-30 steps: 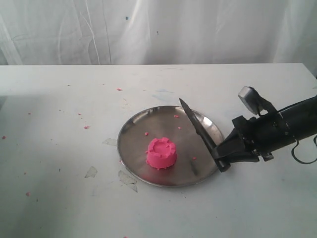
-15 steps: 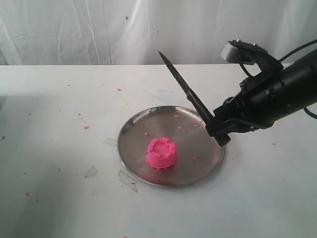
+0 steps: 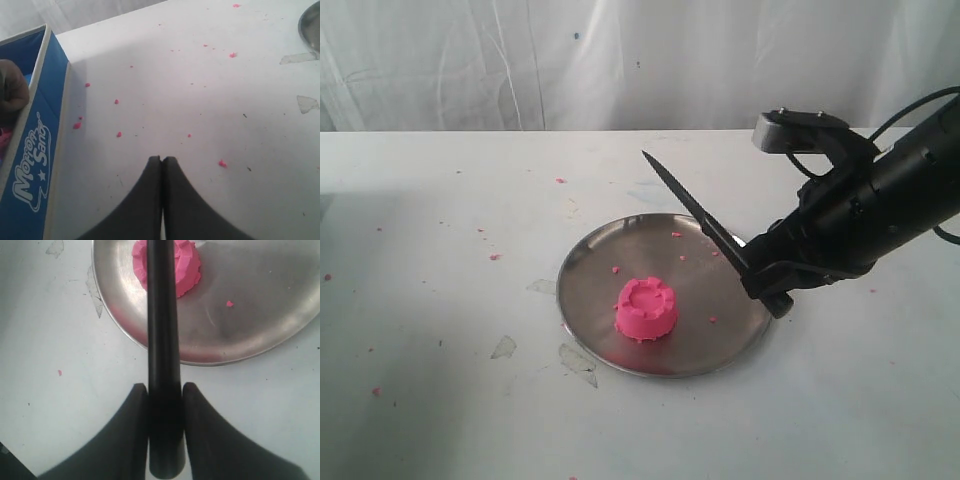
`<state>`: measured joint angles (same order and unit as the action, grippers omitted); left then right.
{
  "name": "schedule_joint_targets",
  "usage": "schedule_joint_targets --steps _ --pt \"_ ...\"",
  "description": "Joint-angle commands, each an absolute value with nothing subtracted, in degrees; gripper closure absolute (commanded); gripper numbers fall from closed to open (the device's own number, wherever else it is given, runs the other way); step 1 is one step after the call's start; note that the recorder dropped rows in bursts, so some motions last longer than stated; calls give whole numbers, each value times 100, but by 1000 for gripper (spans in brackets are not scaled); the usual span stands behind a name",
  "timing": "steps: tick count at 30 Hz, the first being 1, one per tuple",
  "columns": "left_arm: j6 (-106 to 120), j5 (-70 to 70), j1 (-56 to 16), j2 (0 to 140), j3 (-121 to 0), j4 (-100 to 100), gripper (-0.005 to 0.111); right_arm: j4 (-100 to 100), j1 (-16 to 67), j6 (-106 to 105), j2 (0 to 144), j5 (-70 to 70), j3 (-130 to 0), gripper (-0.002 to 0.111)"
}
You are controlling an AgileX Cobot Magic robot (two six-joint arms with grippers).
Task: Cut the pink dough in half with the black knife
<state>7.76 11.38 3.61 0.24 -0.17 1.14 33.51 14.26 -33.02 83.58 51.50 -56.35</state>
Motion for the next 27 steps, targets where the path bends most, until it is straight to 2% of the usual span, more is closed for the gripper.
schedule_joint_targets --steps 1,5,11,15,19,21,22,24,26,27 --pt "393 491 324 0 0 -411 107 3452 1439 -3283 8352 5116 -5659 108" --pt "-929 -155 324 0 0 -2089 107 3488 1439 -3283 8352 5105 -5659 108" --pt "-1628 -278 324 0 0 -2690 107 3488 1439 -3295 8352 5107 -5659 108" --pt "-2227 -1087 324 0 0 -2947 107 3488 1439 -3295 8352 5095 -5659 108" --pt "-4067 -2498 324 0 0 -2957 107 3488 1439 -3295 8352 5014 -5659 108" --pt "-5457 -2684 324 0 -57 -2798 107 3497 1439 -3295 8352 4971 -5659 108" --pt "-5834 -2643 324 0 -225 -2453 107 3497 1439 -3295 8352 4944 -5659 108" --pt "-6826 -2580 324 0 -750 -314 107 3497 1439 -3295 8352 4880 -5659 108" --pt "-8441 -2906 324 0 -1507 3035 107 3522 1439 -3295 8352 4791 -5659 108" --pt "-8718 -3097 324 55 -1692 3740 107 3538 1439 -3295 8352 4791 -5659 108"
